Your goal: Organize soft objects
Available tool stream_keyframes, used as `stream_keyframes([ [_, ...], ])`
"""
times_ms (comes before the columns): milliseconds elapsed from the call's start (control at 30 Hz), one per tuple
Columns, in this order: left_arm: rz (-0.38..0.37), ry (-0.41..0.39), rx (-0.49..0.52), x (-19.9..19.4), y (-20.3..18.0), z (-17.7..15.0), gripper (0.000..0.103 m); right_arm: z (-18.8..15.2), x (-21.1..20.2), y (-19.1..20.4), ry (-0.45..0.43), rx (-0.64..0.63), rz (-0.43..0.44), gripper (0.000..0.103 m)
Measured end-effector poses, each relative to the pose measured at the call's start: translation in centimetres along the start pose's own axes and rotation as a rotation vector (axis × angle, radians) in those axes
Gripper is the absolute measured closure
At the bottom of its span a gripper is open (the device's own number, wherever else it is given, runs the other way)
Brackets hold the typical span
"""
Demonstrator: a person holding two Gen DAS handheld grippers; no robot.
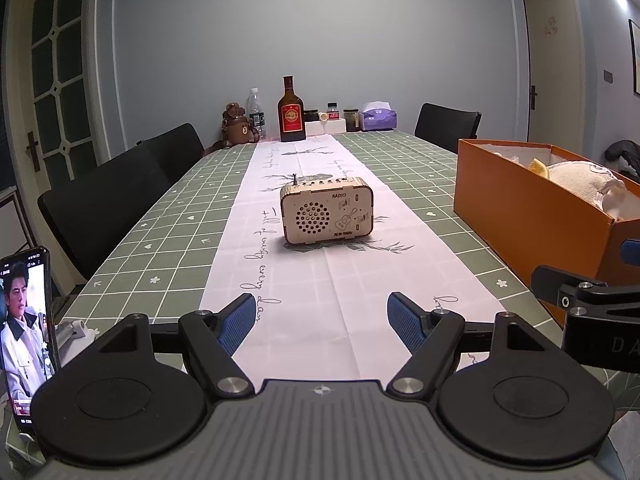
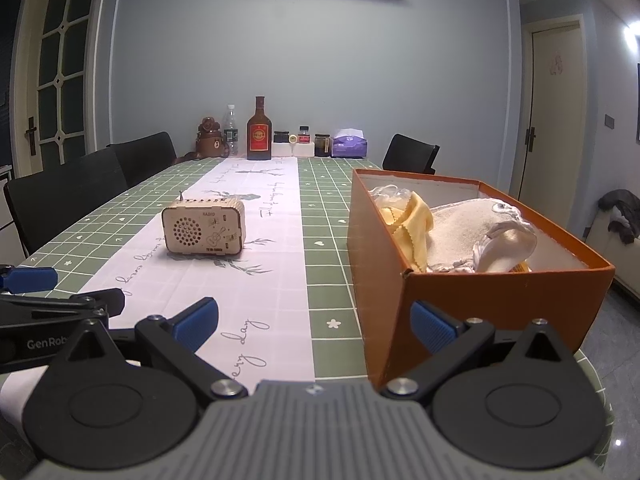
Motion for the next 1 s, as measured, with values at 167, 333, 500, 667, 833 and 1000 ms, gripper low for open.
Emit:
stream_keyframes([
  [167, 0.006, -0.004, -0.002, -0.03, 0.0, 0.04, 0.015, -0.13, 0.12, -0.01, 0.005, 0.005, 0.005, 0.003],
  [333, 0.008, 0.0, -0.003, 0.01, 0.01, -0.07, 0.015, -0.1, 0.09, 0.11, 0.002, 0.002, 0.004, 0.003],
  [500, 0.008, -0.002, -0.003, -0.03, 0.01, -0.03, 0.015, -0.13, 0.01, 0.15, -0.001, 0.002, 0.005, 0.003],
  [667, 0.008, -0.002, -0.004, -0.03, 0.0, -0.01, 0.015, -0.12, -0.08, 0.21, -0.004, -0.003, 0.007, 0.003],
  [833, 0.007, -0.008, -0.003, -0.15, 0.03, 0.09, 0.015, 0.0, -0.21, 0.22, -0.008, -0.002, 0.005, 0.003],
  [1000, 0.007, -0.008, -0.004, -0.15, 0.06, 0.11, 0.015, 0.05, -0.28, 0.25, -0.009, -0.004, 0.005, 0.003],
])
Point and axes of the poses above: each gripper's, at about its wrist camera, not at the fingertips, and x roughly the way its jaws point, y to its left, z to its top, the point moved 1 cm from there along x, roughly the way its jaws point, and after that the axes turned 14 degrees about -x, right-handed, at the moved point
